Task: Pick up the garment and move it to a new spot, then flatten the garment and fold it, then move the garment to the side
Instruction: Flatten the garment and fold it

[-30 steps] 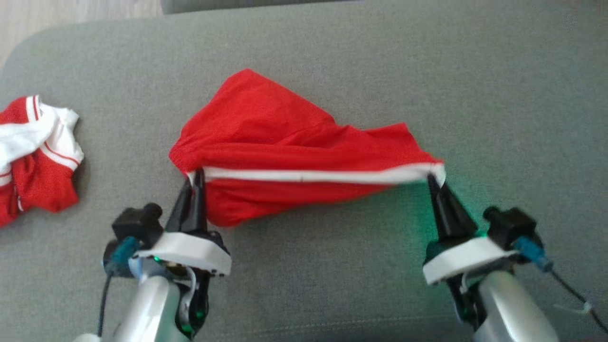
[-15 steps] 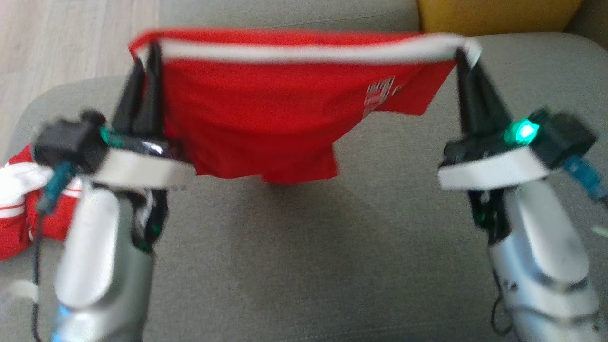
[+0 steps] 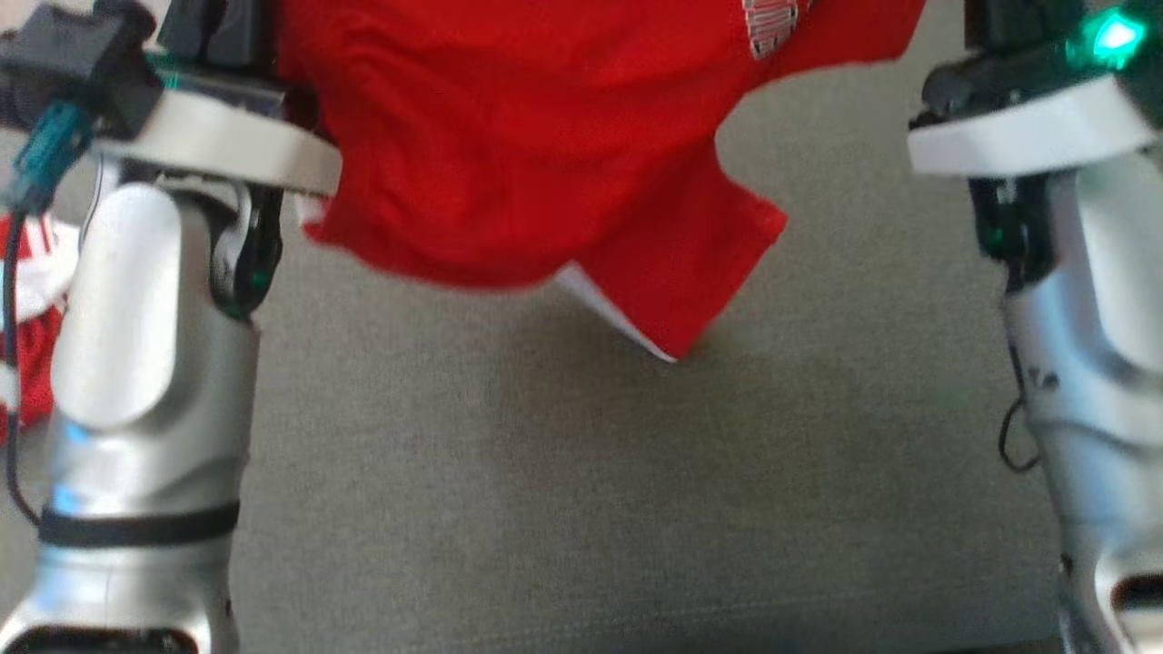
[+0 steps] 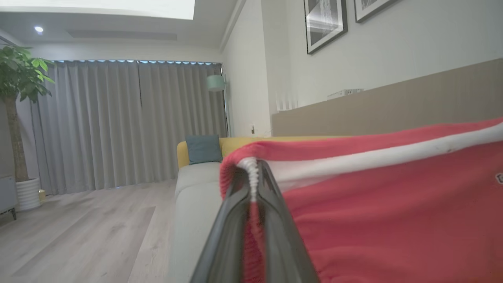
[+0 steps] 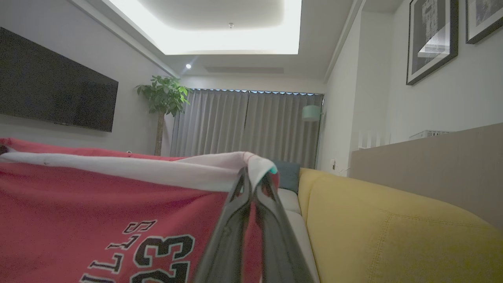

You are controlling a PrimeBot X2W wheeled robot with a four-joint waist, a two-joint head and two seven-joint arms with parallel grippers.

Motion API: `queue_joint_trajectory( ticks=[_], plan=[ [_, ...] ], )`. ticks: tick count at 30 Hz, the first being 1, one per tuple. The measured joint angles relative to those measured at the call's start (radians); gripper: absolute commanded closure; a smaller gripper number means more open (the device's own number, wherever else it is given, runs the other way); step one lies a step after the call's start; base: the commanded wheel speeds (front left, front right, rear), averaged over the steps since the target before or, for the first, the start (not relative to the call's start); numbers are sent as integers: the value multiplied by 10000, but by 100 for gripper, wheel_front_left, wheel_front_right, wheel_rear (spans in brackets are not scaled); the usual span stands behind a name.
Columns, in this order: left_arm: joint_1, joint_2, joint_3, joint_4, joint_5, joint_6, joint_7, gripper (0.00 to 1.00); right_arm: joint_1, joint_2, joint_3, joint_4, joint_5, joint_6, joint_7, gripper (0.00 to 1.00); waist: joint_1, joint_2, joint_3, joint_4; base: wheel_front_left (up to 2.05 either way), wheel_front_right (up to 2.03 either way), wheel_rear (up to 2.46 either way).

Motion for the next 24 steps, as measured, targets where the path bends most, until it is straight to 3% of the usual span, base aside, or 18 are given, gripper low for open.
queue_joint_trajectory(
  ticks=[4,10,16,20,24],
  plan=[
    [-803,-35,-138,844,48,-27,-13,100,-966,-86,59,686,-247,0,2,100,0,0,561,35,0,0,0],
    [-3413,-69,-173,2115,391,171,-146,100,-3496,-105,-639,1718,-1137,0,0,100,2,0,1667,53,0,0,0],
    [-5189,-104,307,2140,483,447,-230,100,-4917,-130,-1254,2080,-1900,2,-2,100,0,0,2415,-44,0,0,0],
    [-4940,-320,493,2581,288,416,-230,100,-4704,-113,-1290,2113,-1933,4,-12,100,1,0,2746,-91,0,0,0],
    [-3312,-646,775,3055,-102,311,-226,100,-3324,-94,-809,2063,-1536,4,-10,100,3,-1,2822,-92,0,0,0]
  ],
)
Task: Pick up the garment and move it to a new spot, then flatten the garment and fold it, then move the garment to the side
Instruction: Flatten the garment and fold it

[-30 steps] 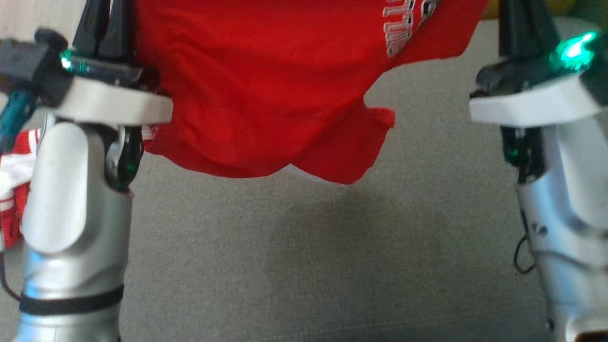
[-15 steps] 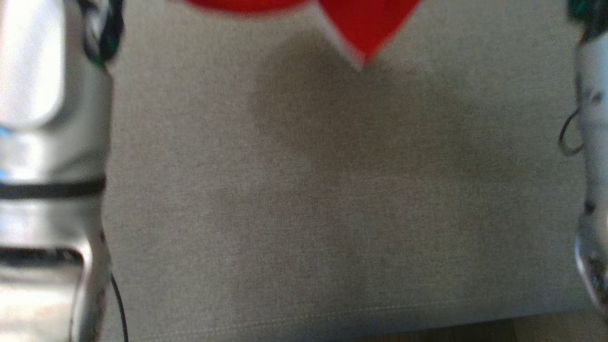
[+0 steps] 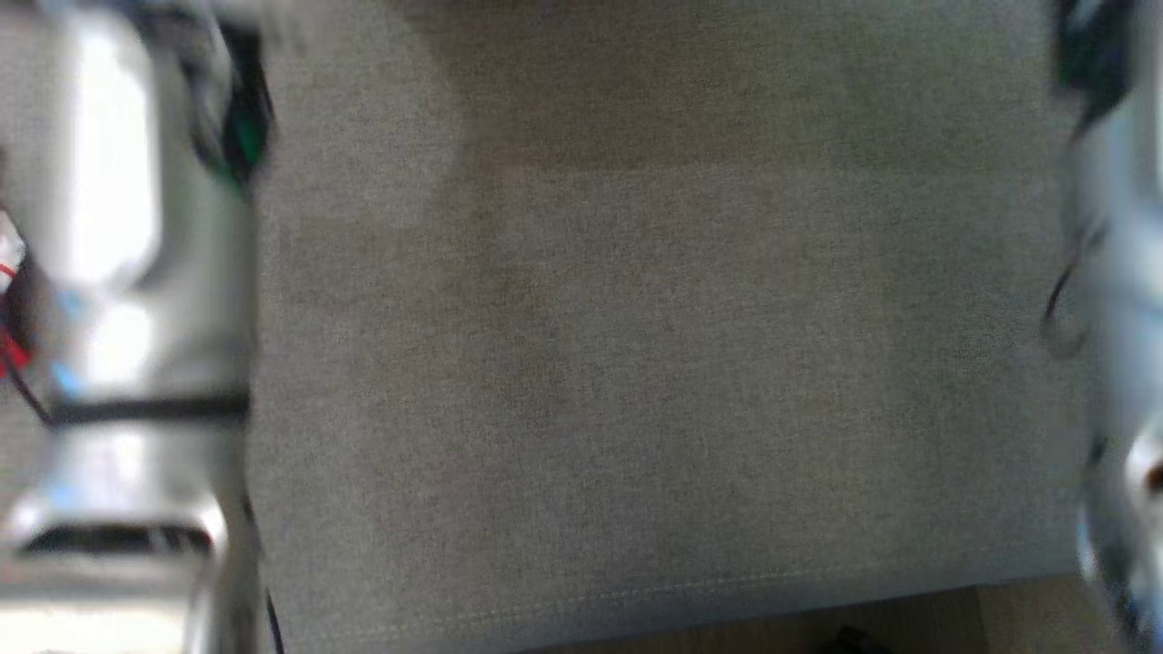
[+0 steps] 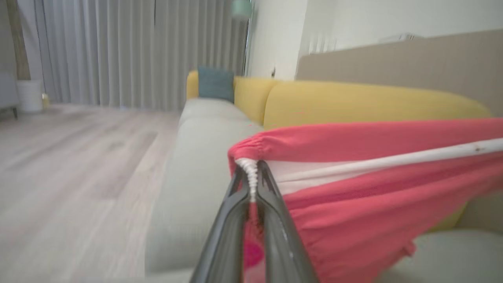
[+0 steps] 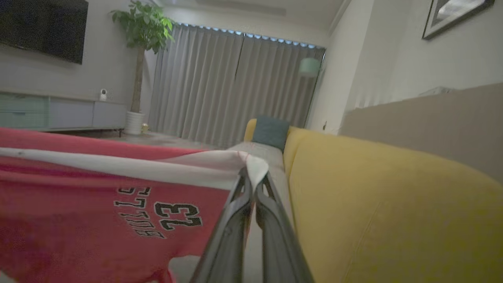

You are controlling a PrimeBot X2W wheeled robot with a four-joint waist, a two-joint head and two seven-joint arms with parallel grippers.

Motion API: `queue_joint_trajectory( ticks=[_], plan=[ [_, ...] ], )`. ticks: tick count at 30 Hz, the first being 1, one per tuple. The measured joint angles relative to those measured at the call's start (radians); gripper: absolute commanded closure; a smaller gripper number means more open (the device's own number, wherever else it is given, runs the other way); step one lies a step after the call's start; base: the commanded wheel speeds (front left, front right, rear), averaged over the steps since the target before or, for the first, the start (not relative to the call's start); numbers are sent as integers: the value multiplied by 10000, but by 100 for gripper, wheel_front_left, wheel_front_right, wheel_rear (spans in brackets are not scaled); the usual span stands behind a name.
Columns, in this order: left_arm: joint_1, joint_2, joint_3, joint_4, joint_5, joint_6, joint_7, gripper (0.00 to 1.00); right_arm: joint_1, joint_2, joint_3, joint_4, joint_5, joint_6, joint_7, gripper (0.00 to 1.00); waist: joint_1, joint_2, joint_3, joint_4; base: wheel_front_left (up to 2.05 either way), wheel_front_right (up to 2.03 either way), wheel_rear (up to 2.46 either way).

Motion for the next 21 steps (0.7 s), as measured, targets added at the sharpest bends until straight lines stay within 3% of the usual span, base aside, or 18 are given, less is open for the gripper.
queue_joint_trajectory(
  ticks=[6,12,21],
  plan=[
    [3673,-418,136,107,-504,-176,10,100,3273,171,585,-619,1043,0,13,100,-3,0,-485,-22,0,0,0],
    [5881,-466,-63,-167,-1290,-228,10,100,5813,261,709,-1501,1615,0,27,100,-3,1,-1008,-65,0,0,0],
    [8346,-405,-395,-1175,-2011,368,12,100,8503,568,867,-2010,2000,0,50,100,-3,1,-1999,-229,0,0,0]
  ],
)
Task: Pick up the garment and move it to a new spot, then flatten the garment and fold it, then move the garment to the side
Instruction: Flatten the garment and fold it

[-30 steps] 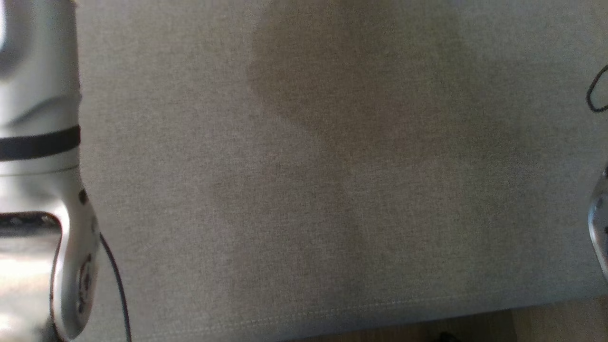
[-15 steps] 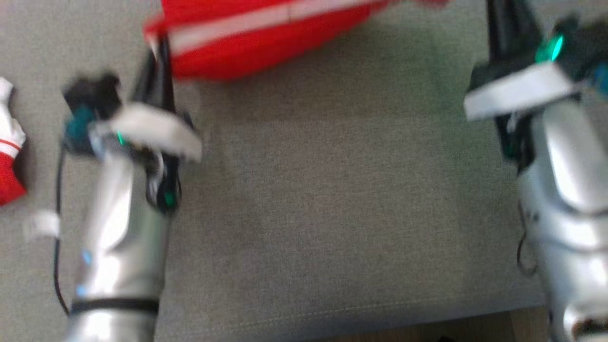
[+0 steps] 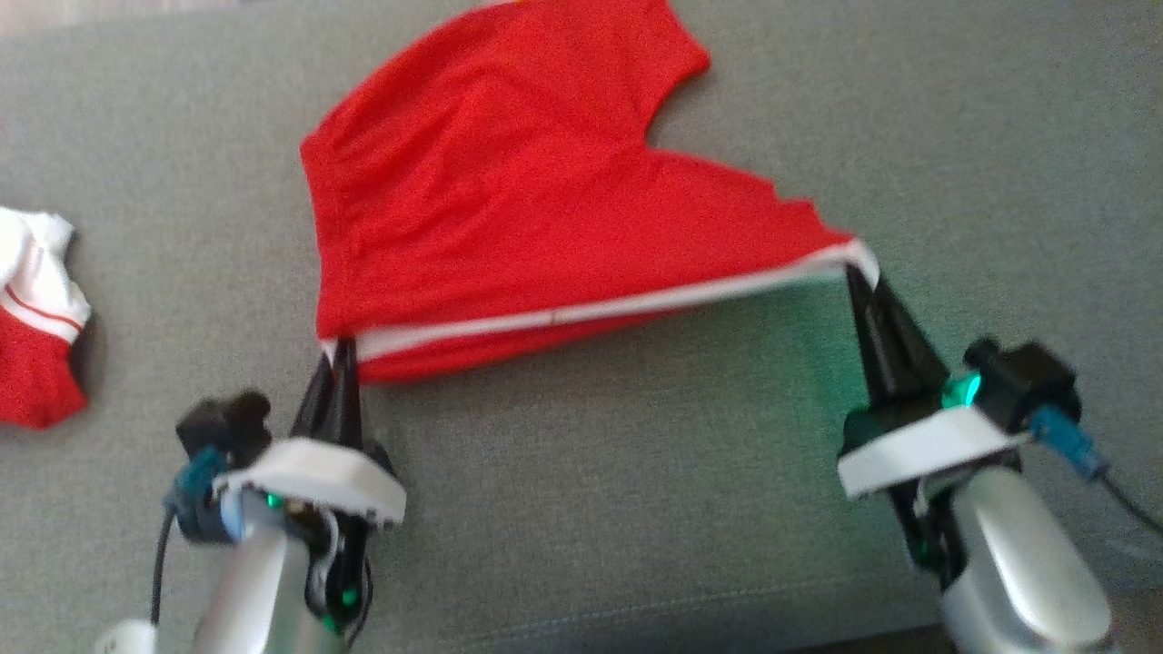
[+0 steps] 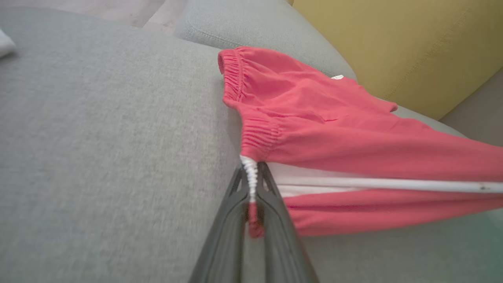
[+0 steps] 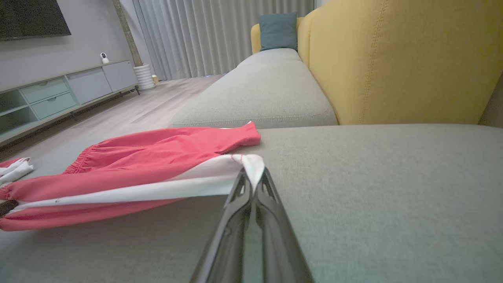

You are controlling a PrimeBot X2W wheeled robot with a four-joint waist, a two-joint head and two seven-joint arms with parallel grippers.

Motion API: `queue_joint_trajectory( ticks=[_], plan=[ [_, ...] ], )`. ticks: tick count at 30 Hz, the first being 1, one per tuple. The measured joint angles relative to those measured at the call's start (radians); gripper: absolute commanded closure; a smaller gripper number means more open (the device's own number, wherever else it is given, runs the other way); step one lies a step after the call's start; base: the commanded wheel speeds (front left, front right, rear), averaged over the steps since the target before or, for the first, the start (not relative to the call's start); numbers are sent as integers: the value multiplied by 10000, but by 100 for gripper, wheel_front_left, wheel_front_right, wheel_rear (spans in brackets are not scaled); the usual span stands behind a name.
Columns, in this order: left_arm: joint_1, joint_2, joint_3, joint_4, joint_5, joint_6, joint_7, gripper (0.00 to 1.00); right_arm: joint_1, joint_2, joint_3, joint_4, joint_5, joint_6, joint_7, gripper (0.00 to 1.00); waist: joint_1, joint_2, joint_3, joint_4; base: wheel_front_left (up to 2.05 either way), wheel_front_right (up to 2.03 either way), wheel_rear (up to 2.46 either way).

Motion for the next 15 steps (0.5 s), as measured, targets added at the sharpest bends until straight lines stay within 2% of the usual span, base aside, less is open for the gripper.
queue_joint_trajectory(
  ticks=[9,15],
  plan=[
    [2196,58,-244,-236,44,-10,0,100,2187,46,291,105,165,0,4,100,-1,0,-1346,-136,0,0,0],
    [3005,79,-272,-734,96,-13,2,100,2692,-100,449,115,242,0,4,100,-1,0,-1858,-169,0,0,0]
  ],
)
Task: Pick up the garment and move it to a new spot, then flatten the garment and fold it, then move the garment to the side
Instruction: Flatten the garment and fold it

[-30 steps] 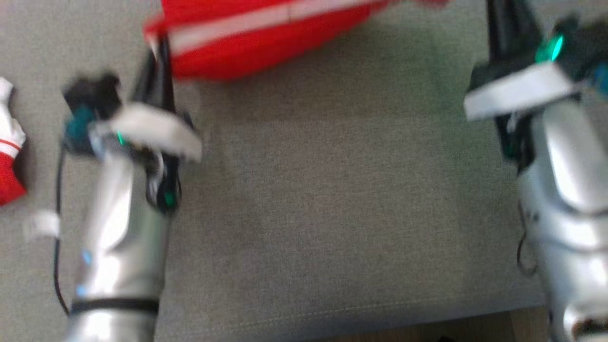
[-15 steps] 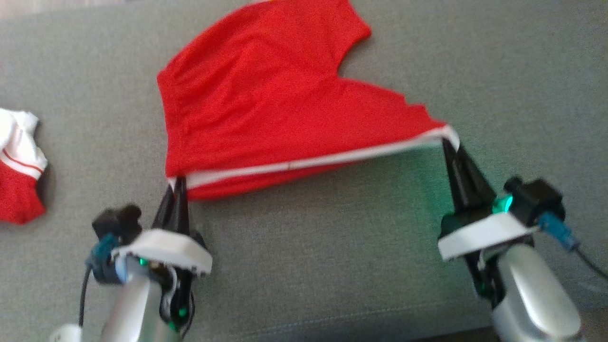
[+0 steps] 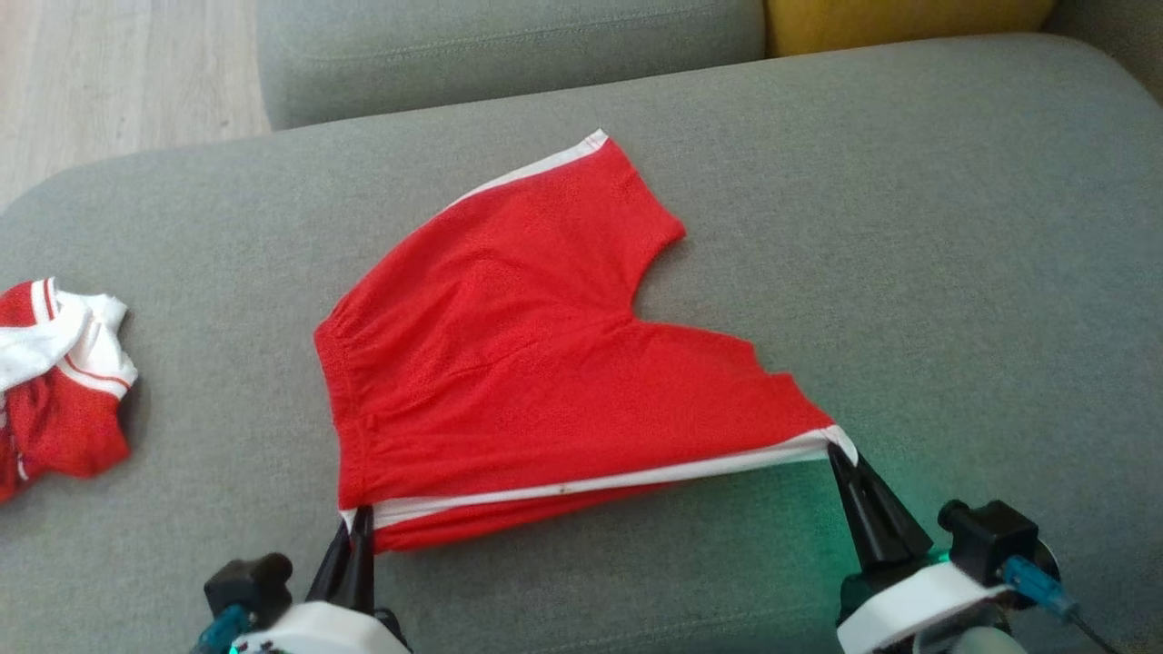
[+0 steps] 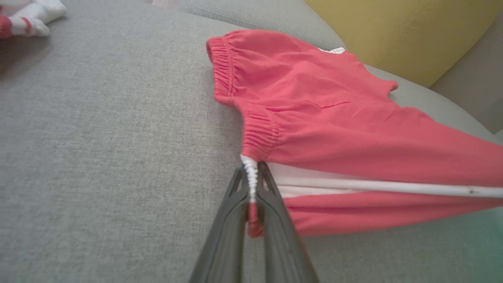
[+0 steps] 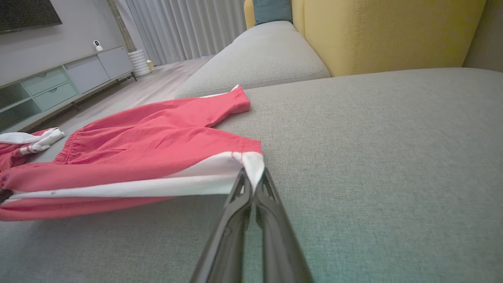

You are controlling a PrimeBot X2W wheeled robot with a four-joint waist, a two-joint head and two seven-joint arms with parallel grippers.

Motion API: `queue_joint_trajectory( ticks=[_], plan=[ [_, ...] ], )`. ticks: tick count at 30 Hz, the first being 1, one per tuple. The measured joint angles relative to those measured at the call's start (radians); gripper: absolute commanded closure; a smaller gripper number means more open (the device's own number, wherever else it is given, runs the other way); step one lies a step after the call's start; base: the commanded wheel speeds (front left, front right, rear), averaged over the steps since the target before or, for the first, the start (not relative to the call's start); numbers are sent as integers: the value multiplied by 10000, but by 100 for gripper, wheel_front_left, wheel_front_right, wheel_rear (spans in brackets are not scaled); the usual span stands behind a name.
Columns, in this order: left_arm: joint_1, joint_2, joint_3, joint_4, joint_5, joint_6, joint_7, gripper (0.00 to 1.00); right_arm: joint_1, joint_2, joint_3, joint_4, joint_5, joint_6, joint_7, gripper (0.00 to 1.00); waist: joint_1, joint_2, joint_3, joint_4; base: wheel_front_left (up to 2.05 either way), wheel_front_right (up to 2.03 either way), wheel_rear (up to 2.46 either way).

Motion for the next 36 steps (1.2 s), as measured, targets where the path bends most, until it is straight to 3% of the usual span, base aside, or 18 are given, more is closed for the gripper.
queue_joint_trajectory(
  ticks=[7,14,36],
  plan=[
    [95,27,4,-763,56,2,0,100,-127,73,-167,-127,0,0,0,100,0,0,147,294,0,0,0],
    [-1212,54,-215,-1118,6,104,0,100,-2002,380,-341,115,-92,0,0,100,0,0,562,674,0,0,0],
    [-6323,21,-1432,199,-1018,861,-2,100,-9211,-10,-140,4792,-1411,0,-4,100,2,-1,3229,1944,0,0,0]
  ],
)
